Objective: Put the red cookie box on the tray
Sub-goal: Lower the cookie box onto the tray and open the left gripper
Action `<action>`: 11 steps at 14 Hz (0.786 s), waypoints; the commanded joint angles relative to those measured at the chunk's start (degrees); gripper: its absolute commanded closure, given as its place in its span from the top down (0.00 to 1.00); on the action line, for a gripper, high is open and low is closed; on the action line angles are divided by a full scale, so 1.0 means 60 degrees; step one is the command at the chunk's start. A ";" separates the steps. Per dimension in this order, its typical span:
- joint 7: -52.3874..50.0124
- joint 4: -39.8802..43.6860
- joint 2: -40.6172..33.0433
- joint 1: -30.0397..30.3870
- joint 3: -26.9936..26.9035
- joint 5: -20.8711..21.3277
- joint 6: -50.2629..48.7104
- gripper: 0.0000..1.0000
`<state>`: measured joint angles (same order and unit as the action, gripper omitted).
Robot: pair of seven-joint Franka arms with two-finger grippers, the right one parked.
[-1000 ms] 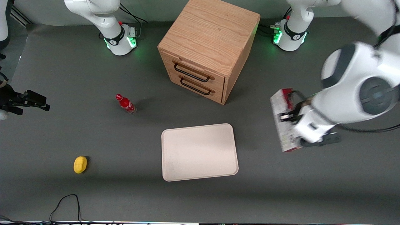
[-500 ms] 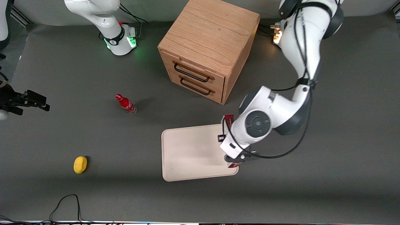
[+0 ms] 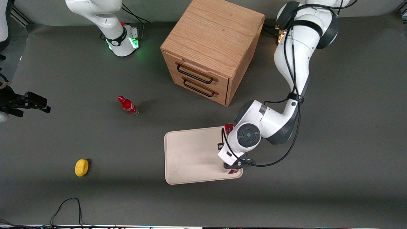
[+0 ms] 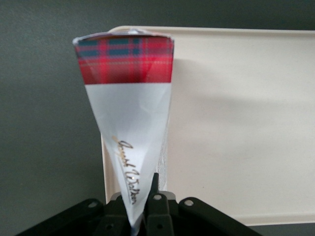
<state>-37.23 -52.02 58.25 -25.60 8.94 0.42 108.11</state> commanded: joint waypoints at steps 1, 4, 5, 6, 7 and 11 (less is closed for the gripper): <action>-0.0196 0.0087 0.0178 -0.0098 -0.0098 0.0120 0.0190 0.00; -0.0196 0.0072 0.0281 -0.0055 -0.0113 0.0106 0.0234 0.00; -0.0196 0.0043 0.0281 -0.0040 -0.0113 0.0106 0.0234 0.00; -0.0196 0.0028 0.0281 -0.0025 -0.0113 0.0120 0.0234 0.00; -0.0196 0.0028 0.0281 -0.0025 -0.0113 0.0091 0.0234 0.00; -0.0182 0.0028 0.0281 0.0048 -0.0113 0.0076 0.0220 0.99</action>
<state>-37.24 -52.07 60.21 -25.28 8.52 0.42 109.01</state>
